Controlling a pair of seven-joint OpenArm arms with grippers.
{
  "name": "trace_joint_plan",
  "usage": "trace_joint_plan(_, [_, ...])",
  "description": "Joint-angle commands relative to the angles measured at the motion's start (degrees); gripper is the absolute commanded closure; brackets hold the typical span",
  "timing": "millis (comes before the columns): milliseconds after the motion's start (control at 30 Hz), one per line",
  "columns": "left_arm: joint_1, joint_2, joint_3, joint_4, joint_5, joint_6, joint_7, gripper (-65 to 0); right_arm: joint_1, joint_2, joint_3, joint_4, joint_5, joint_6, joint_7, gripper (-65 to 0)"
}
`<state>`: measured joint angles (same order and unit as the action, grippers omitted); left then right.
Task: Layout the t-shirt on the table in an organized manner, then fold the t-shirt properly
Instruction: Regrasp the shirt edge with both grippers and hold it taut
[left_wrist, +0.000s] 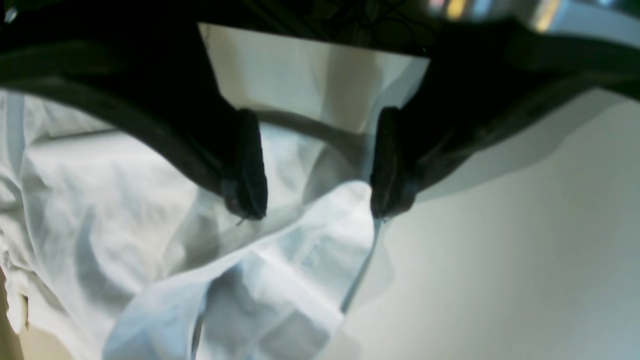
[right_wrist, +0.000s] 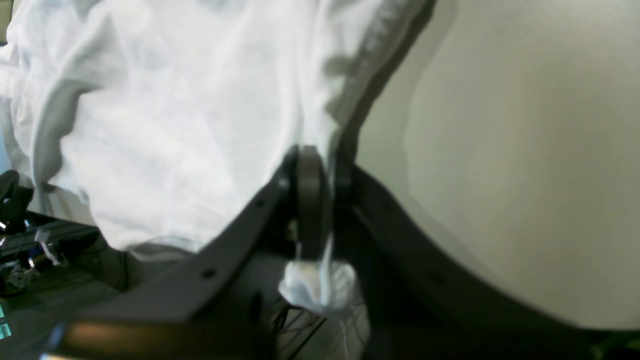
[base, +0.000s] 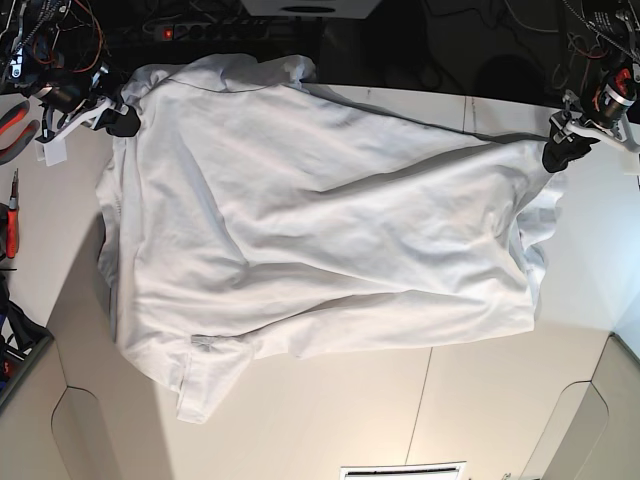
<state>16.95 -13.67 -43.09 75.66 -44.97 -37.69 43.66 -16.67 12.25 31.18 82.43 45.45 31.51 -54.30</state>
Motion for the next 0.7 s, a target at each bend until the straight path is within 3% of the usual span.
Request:
trace_joint_plan(0, [-0.42, -0.81, 0.68, 0.00, -1.01, -0.63, -0.76, -37.1, 0.11, 0.76, 0.20, 0.70, 1.11, 0.22, 0.48, 0.0])
trace_joint_plan(333, [-2.23, -0.83, 5.25, -2.40, -1.05, -0.66, -1.64, -36.3, 0.11, 0.76, 0.20, 0.70, 1.09, 0.22, 0.44, 0.0])
trace_joint_plan(400, [-2.38, -0.83, 5.25, -2.40, -1.07, -0.68, -1.64, -26.1, 0.11, 0.76, 0.20, 0.70, 1.14, 0.22, 0.44, 0.0])
trace_joint_plan(500, [-2.51, -0.83, 5.25, -2.38, -1.11, -0.74, -1.64, 0.0, 0.11, 0.87, 0.20, 0.72, 2.14, 0.24, -0.04, 0.0])
trace_joint_plan(667, [-2.45, -0.96, 4.00, -2.21, -5.55, -2.31, -0.24, 0.0, 0.02, 1.38, 1.66, 2.45, 3.63, 0.48, -3.32, 0.0])
